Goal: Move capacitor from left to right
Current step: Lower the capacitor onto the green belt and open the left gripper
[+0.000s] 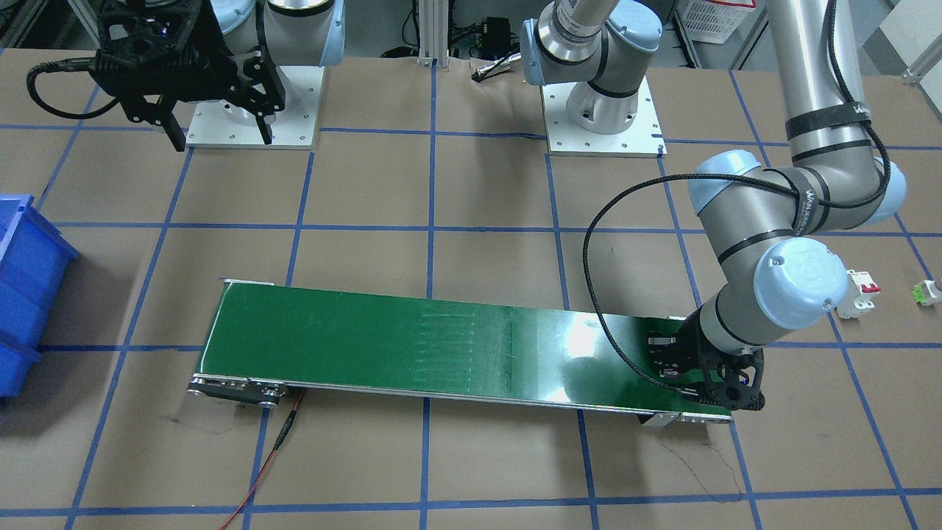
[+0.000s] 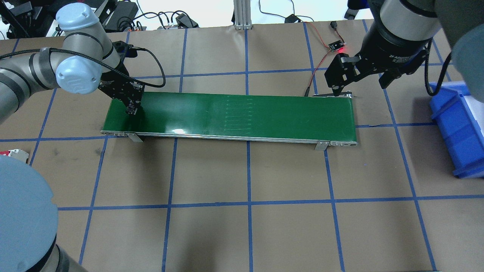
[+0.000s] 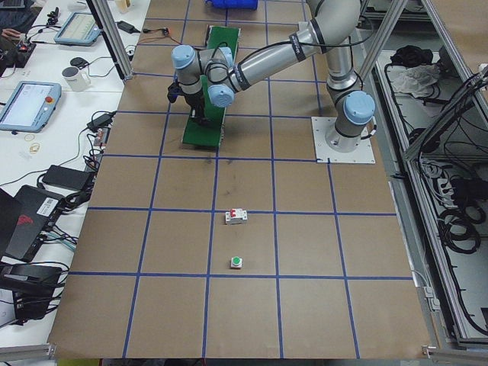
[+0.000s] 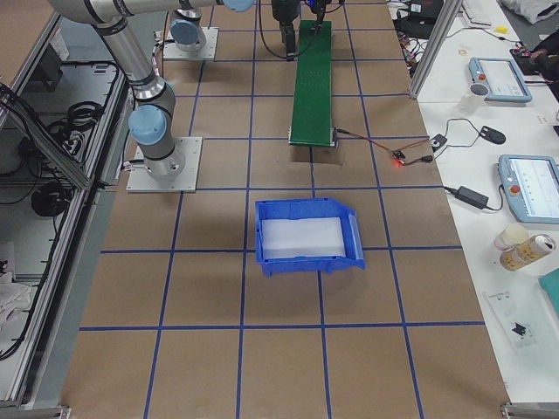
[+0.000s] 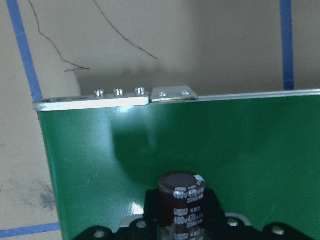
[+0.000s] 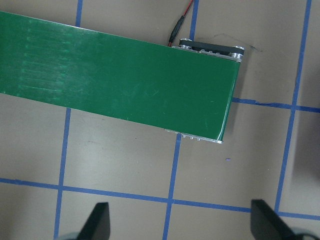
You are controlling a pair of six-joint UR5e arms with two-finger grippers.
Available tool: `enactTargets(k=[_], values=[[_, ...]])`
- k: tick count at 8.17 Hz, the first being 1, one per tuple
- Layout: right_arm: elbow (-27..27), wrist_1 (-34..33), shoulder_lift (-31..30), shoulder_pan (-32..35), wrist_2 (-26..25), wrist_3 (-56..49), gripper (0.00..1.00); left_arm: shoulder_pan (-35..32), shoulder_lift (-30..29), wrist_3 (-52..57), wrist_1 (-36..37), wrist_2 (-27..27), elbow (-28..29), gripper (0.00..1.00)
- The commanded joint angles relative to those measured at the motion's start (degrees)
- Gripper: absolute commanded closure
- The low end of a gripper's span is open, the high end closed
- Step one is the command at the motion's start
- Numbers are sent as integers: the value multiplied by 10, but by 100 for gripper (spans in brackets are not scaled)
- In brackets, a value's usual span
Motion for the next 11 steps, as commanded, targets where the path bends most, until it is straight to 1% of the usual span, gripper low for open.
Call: enactTargets(k=[1,2,3,4,5,6,7,8,9,10,11], values=[[0,0,0,0,0,1,0,0,0,-6,30,-3,-8,66],[0,0,0,0,0,0,0,-2,5,-46,34,-5,-8,31],[0,0,-1,0,1,0,0,-17,18,-83,33,-4,-7,4],[0,0,0,0,2,1,0,-38,42,-89,24,4,-2,0],[0,1,0,0,1,1,0,-51,68,-98,5,7,-1,0],[0,0,-1,0,1,1,0,-56,91,-113,-53,8,0,0],[0,0,-1,0,0,0,0,-61,128,-120,-118,8,1,0],[0,1,0,0,0,1,0,-62,167,-128,-164,11,2,0],[0,1,0,0,0,1,0,-69,207,-148,-188,18,4,0],[0,0,0,-1,-1,1,0,-88,242,-152,-230,20,6,0],[0,1,0,-1,1,0,0,-106,266,-176,-247,19,8,0]])
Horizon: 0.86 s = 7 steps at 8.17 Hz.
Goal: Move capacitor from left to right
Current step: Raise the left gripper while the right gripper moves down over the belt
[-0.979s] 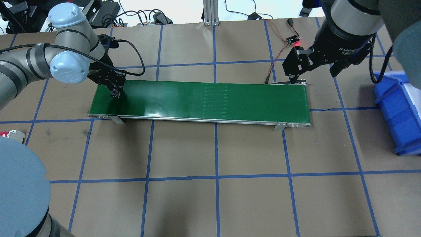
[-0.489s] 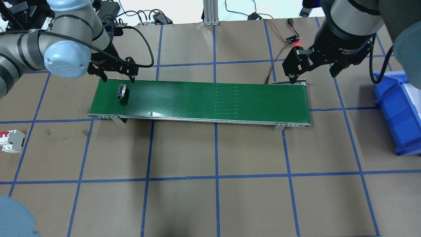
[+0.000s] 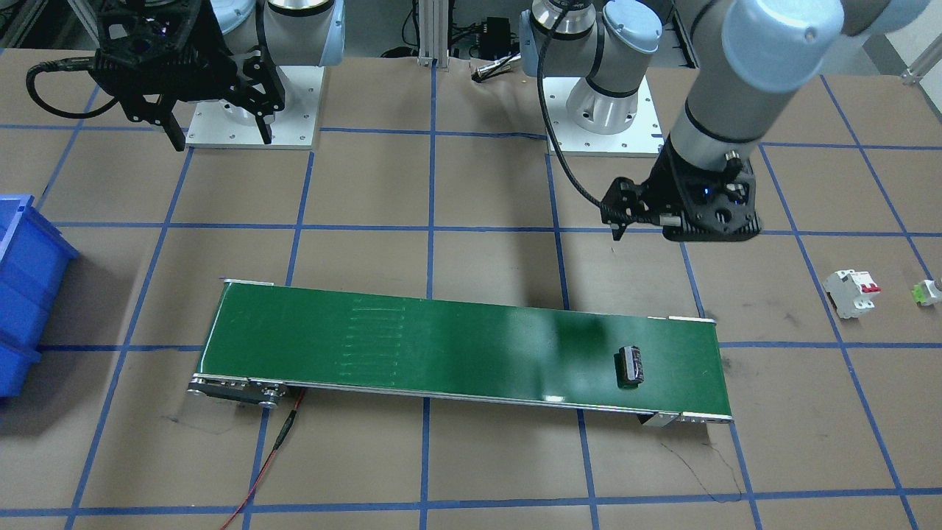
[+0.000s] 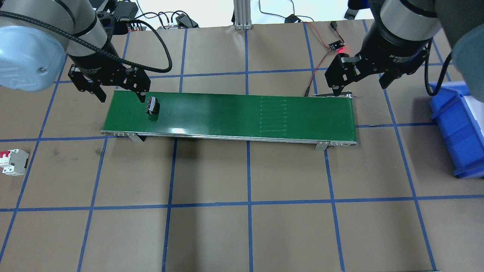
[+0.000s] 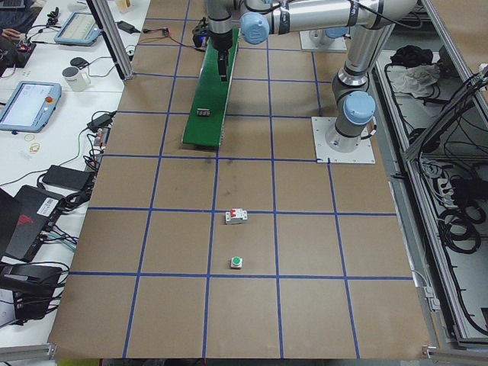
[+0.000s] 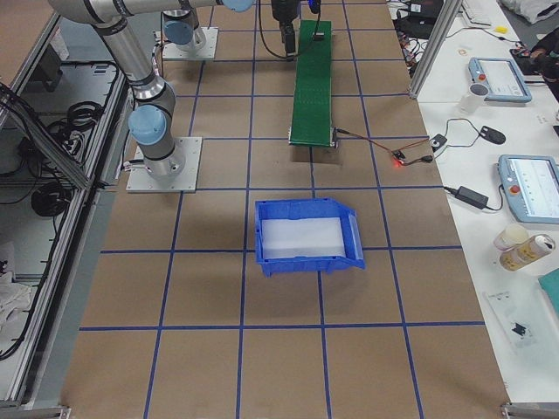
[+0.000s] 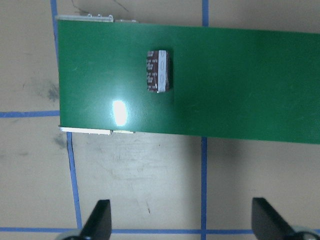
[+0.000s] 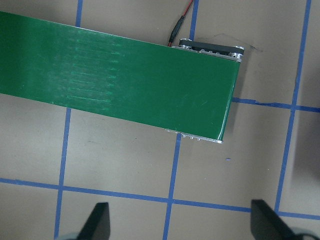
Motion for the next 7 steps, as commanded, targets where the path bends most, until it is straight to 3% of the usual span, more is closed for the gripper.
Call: enactTargets(k=[1,4,5,7], values=[[0,-6,0,-1,-1,0,0,-44,66,-45,-52,2,4,0],[-2,-2,7,-2,0,4,0,-52,77,-48,-47,-19,6,0],[-2,-6,14,-1,-5,7,0,-52,73,-47,-34,-63,13,0],[-1,-34,79,-2,8,11,0,-51,72,-43,-29,-64,18,0]])
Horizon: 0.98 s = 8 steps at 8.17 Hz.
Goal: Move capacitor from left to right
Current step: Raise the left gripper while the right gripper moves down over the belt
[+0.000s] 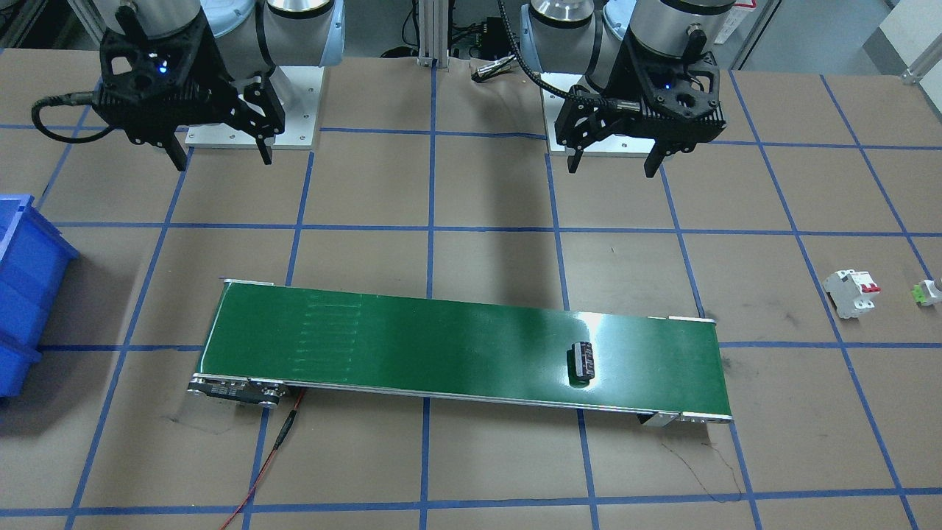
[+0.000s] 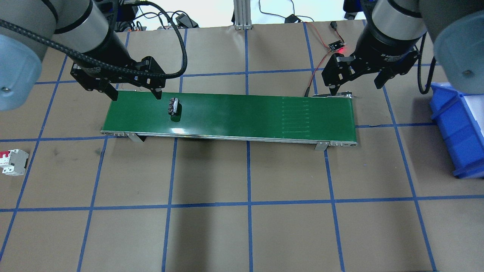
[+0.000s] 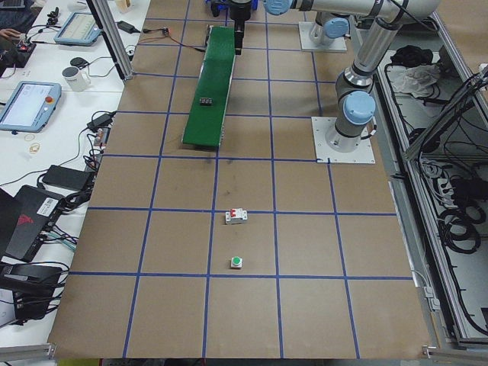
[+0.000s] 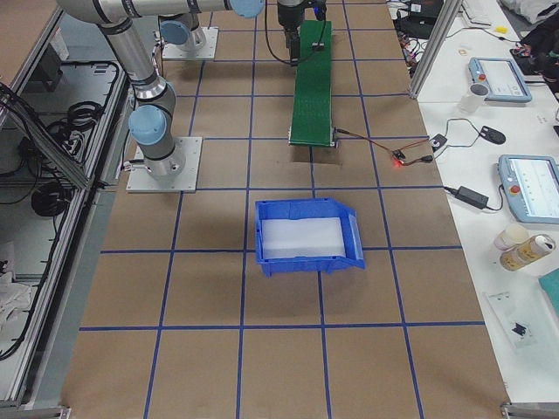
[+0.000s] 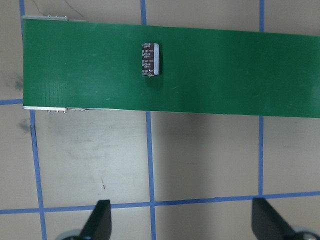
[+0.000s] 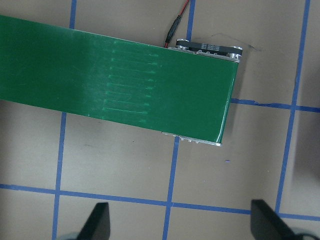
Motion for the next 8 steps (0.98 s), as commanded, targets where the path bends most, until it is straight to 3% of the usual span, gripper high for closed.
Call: enactTargets(k=[1,3,4,8], values=[[11,-51,79,-1,10,3,0,2,-4,1,21,-16,5,0],[76,-156,107,-3,46,3,0,2,0,1,21,-14,5,0],[110,-235,125,-3,88,3,0,2,-3,1,22,-18,5,0],[158,-260,146,-81,220,-124,0,1,-4,6,21,-18,5,0]])
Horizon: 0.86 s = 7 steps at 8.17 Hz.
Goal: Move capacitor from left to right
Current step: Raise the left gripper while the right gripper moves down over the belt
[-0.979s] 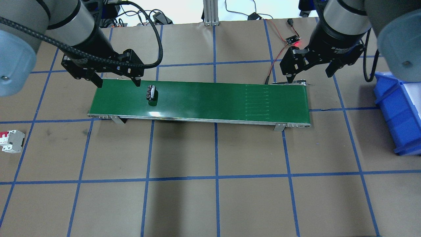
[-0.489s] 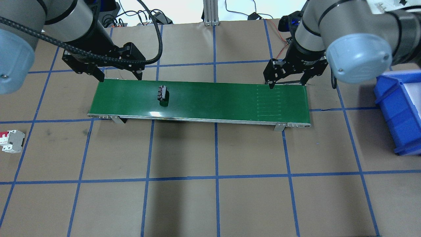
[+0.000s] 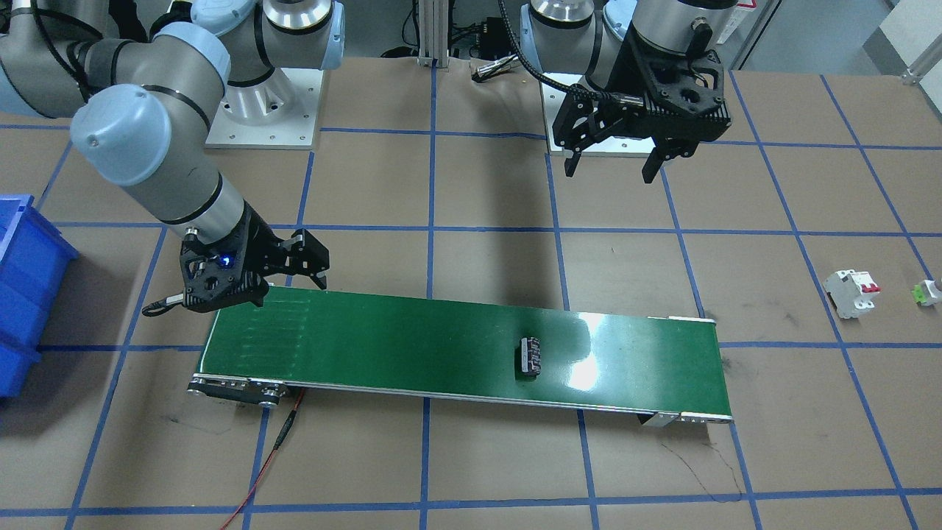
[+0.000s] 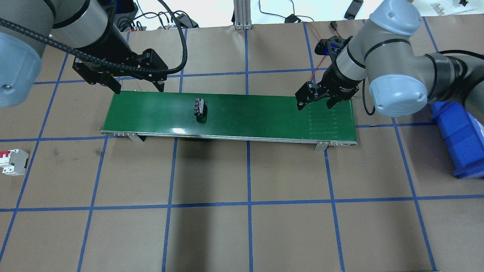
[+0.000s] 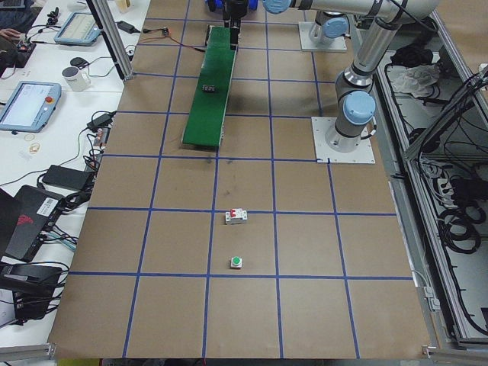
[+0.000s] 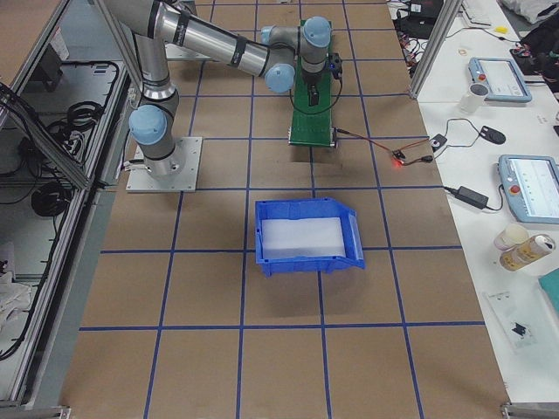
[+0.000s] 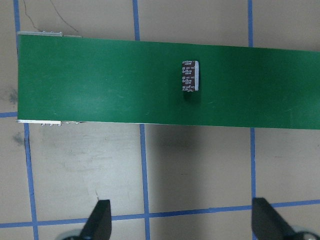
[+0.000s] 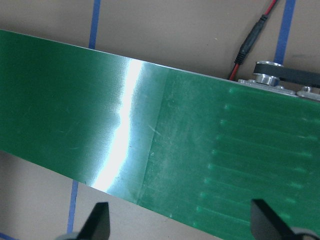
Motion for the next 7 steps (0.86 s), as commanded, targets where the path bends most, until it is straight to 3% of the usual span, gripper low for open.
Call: enactTargets(k=[1,3,7], values=[[27,-4,11,-43,57,-58,0,-3,0,2,-1,-2,-1,0],[15,9,29,-43,31,-51,0,-3,-2,2,-1,-3,-1,0],[0,11,65,-44,49,-53,0,-3,1,3,-4,1,0,0]])
